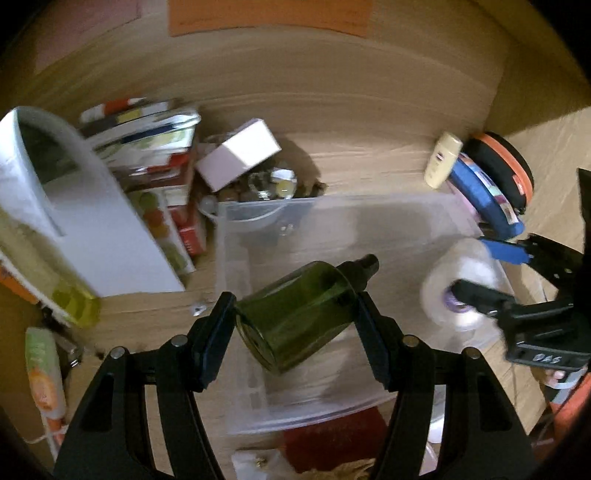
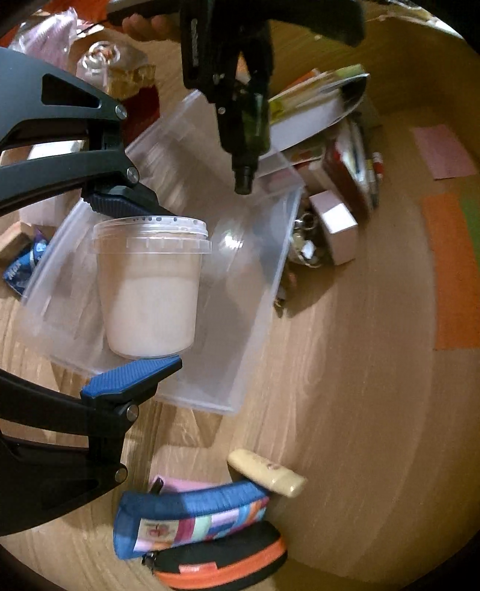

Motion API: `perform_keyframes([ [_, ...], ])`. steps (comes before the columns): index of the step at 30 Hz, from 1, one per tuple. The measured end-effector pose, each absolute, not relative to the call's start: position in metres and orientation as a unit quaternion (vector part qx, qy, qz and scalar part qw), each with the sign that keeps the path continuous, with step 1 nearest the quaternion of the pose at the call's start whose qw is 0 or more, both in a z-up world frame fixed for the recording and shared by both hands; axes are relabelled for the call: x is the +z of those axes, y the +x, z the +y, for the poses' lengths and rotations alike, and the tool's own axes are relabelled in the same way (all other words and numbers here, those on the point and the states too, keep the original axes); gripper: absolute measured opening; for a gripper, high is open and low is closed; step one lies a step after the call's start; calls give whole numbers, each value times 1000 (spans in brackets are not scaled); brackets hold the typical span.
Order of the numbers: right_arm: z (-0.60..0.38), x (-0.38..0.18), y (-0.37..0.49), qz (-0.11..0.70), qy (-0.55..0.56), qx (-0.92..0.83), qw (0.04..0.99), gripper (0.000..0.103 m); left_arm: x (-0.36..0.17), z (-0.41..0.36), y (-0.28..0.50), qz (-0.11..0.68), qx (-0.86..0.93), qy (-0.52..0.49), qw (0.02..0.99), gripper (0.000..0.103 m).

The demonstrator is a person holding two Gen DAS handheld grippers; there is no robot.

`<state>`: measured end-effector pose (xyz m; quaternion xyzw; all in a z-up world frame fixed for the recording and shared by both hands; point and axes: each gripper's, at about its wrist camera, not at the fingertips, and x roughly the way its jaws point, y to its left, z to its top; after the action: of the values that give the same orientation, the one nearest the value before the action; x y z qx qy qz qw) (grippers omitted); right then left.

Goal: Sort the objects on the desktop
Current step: 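Carry the beige jar and green bottle over the clear plastic bin with both tools, then open the left tool to drop the green bottle while the right tool releases the jar into the bin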

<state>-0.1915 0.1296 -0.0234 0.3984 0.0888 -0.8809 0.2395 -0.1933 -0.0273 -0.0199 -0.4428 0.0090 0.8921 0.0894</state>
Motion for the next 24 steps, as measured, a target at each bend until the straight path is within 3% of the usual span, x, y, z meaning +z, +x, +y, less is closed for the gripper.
perform_keyframes([
  [13,104,-46,-197,146,407,-870,237,64,-46,-6,-211,65,877,-467,92,64],
  [24,105,-42,-206,138,435,-859,232,64,-56,-3,-214,76,863,-491,88,68],
])
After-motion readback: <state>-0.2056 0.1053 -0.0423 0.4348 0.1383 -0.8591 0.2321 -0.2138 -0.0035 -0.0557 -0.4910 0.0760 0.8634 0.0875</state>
